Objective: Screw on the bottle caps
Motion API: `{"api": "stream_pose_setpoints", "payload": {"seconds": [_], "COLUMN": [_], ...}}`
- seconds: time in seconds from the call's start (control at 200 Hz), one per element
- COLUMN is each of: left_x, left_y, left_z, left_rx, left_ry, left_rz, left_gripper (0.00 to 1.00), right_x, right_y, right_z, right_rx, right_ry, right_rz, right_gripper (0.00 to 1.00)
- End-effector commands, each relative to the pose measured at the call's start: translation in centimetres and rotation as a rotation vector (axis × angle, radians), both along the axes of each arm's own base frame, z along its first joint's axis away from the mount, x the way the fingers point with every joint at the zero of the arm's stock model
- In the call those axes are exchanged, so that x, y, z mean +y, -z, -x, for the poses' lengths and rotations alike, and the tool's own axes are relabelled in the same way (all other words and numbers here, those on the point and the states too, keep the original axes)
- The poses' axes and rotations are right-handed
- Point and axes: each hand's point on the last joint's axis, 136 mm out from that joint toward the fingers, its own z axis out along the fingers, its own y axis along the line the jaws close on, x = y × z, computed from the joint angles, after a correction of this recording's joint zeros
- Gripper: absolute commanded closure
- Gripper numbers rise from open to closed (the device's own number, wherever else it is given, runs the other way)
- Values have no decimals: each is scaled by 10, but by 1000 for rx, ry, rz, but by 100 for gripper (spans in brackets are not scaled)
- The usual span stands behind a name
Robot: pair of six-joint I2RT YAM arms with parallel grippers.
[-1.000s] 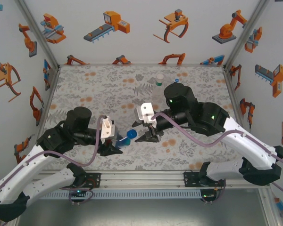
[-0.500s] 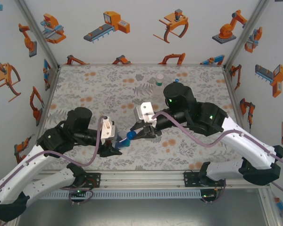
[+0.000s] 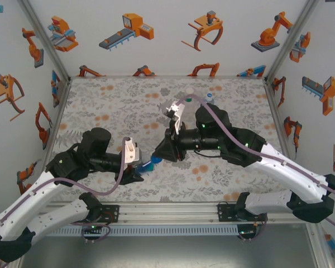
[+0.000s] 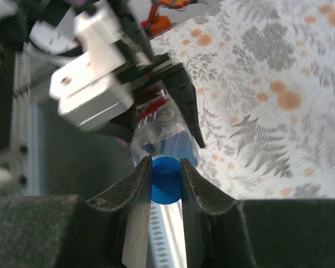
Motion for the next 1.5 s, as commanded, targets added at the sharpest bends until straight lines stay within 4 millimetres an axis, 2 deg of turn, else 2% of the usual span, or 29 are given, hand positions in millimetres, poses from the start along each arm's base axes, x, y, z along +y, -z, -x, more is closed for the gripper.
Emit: {"api": "stream_pose_setpoints", "payload": {"seconds": [0.0, 0.08, 0.16, 0.255, 0.386, 0.551, 0.651, 0.711, 0.851, 1.136, 1.287, 1.417, 1.497], "left_x": [-8, -9, -10, -11, -12, -14, -15, -14, -15, -14, -14, -14, -13], "left_y": [-18, -16, -15, -15, -19, -21, -21, -23, -25, -27, -26, -23, -22], "left_z": [-10, -15, -17, -17, -10, 1, 5, 9, 14, 17, 18, 16, 16], "left_rx": [-63, -73, -77, -77, -66, -27, -3, 9, 29, 39, 40, 41, 39], "left_ry": [-20, -42, -46, -43, -5, 49, 72, 89, 115, 129, 131, 124, 118], "left_rz": [66, 70, 69, 71, 88, 98, 98, 100, 109, 112, 105, 97, 91], "left_gripper": [93, 93, 93, 93, 93, 93, 94, 94, 94, 94, 94, 94, 94], "right_x": [-17, -20, -28, -31, -22, -22, -22, -23, -21, -12, -11, -11, -9], "right_y": [25, 30, 24, 9, -13, -33, -36, -34, -21, -12, -10, -12, -12], "right_z": [-29, -33, -37, -38, -20, 13, 43, 53, 61, 54, 53, 52, 49], "right_rx": [363, 466, 483, 415, 222, -124, -326, -403, -500, -539, -538, -515, -471], "right_ry": [346, 415, 468, 452, 257, -14, -232, -318, -444, -459, -454, -437, -405], "right_rz": [-12, -33, -60, -79, -118, -133, -120, -98, -17, 24, 27, 9, 6], "right_gripper": [100, 100, 100, 69, 53, 46, 44, 43, 43, 52, 64, 69, 80]}}
